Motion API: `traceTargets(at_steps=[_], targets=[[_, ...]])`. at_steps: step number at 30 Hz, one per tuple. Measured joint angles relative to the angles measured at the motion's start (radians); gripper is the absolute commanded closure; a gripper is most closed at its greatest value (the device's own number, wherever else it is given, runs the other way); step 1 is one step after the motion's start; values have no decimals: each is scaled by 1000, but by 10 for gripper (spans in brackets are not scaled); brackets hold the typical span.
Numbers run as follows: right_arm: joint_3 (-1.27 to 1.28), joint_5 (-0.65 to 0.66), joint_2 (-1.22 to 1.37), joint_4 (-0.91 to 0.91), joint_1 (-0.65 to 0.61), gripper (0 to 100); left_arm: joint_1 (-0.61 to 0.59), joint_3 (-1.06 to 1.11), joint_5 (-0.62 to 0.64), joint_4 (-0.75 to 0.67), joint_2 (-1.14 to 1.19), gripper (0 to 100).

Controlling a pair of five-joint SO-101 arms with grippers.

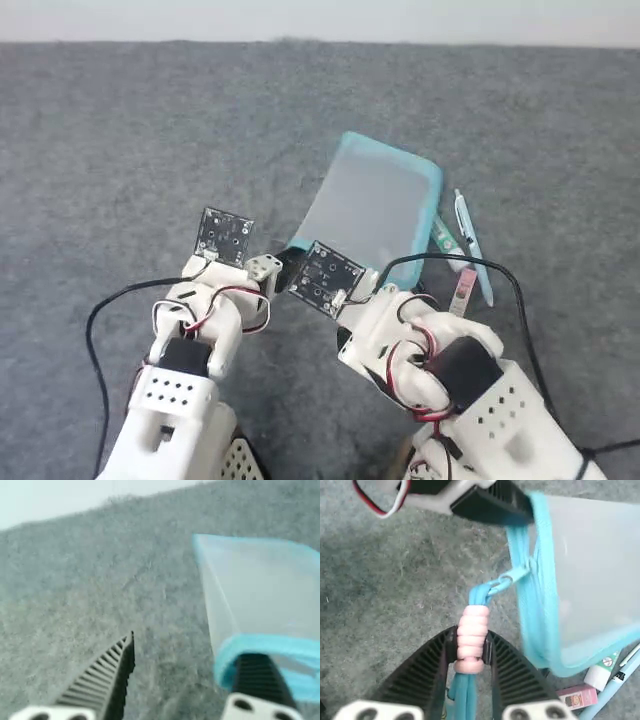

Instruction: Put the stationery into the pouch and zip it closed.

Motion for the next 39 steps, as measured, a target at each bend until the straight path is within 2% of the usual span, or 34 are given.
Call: traceTargets(at_steps=[7,10,16,25,35,37,39], targets=[[0,0,23,-6,14,993,3,2,0,-9,0,987],[0,3,43,-8,87,993,-14,2,0,-9,0,989],[-11,9,112,-52,189,993,-123,-2,0,8,0,989],[-146,9,396,-97,374,993,-198,-2,40,25,0,990],[-216,11,595,-107,394,991,-201,-37,49,120,0,990],[-216,11,611,-107,394,950,-201,-37,49,120,0,990],[-218,11,618,-81,394,851,-201,-37,49,120,0,989]])
